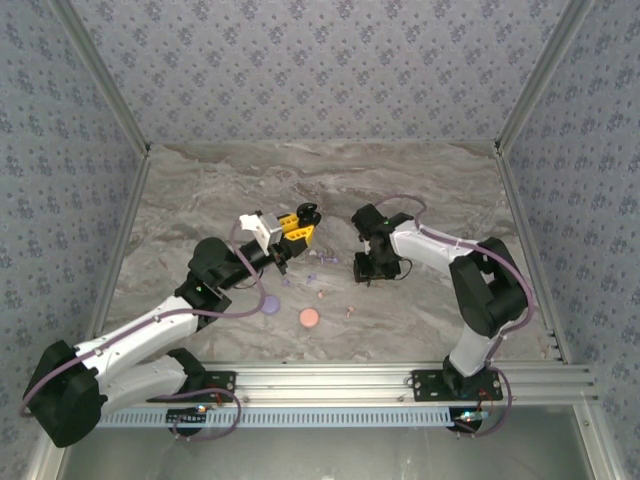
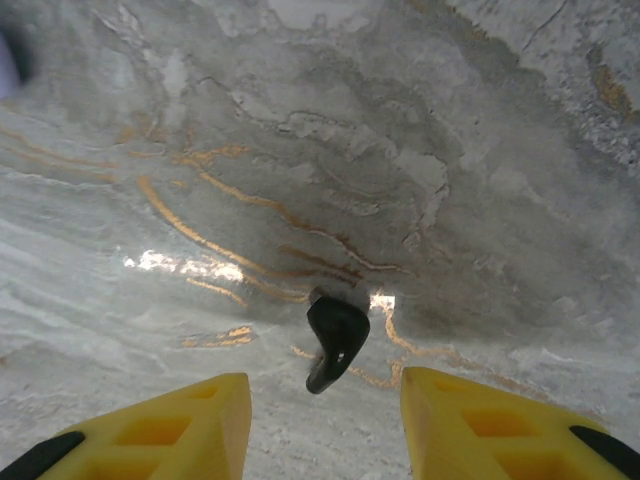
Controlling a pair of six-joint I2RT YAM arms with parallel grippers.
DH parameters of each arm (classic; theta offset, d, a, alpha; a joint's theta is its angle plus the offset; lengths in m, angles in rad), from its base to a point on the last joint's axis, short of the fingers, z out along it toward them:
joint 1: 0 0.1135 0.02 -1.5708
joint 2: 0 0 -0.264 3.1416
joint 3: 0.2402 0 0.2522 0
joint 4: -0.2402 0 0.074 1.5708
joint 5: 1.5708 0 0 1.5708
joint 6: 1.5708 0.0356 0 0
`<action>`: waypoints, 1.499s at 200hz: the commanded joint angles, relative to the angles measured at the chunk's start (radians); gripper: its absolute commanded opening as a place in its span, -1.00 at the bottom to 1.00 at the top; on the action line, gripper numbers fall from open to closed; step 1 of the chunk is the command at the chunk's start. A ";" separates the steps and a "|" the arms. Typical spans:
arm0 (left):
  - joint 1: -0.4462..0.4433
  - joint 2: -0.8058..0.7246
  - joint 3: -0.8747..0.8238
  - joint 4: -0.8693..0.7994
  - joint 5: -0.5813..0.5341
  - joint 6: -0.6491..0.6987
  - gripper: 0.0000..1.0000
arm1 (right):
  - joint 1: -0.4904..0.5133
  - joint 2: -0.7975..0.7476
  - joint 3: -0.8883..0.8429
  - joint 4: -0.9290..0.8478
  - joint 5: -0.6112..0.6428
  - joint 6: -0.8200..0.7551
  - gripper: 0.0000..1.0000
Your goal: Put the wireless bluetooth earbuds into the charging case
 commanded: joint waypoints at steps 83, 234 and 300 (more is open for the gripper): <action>-0.002 -0.013 0.000 0.015 -0.007 0.012 -1.00 | 0.035 0.087 0.055 -0.004 0.117 0.028 -0.18; -0.001 -0.015 -0.003 0.010 -0.007 0.014 -1.00 | 0.048 0.094 0.049 -0.014 0.092 0.028 -0.49; -0.001 -0.006 -0.008 0.022 -0.007 0.008 -1.00 | 0.048 -0.080 0.036 -0.017 0.137 -0.004 -0.53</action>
